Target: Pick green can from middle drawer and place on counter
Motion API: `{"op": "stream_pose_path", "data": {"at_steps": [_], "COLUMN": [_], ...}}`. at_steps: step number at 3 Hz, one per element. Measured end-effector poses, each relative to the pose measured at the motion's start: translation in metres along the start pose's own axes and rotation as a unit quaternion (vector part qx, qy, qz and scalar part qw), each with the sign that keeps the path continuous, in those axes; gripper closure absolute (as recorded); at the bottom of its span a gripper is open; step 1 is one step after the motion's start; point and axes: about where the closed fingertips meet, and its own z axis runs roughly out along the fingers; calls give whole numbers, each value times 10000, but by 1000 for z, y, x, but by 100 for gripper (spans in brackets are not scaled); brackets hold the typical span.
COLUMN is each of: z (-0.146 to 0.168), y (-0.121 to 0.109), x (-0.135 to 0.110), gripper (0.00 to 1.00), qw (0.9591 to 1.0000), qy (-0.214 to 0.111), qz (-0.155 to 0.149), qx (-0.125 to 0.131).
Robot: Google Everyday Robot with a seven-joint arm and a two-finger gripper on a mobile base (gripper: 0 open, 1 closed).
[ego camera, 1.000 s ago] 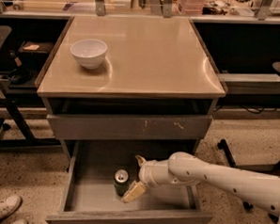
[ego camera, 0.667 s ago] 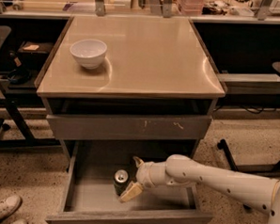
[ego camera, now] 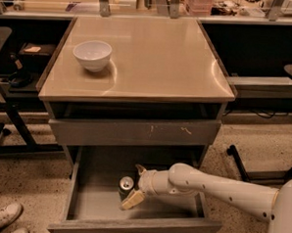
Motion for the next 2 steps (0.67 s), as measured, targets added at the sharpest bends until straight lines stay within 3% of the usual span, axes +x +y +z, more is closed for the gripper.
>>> {"op": "stream_pose_path", "data": {"at_steps": [1, 2], "z": [6, 6], "y": [2, 2], "x": [1, 1], "gripper": [0, 19], "qw": [9998, 9998], "qy": [7, 7], "qz": [186, 187], "qx": [39, 39]}}
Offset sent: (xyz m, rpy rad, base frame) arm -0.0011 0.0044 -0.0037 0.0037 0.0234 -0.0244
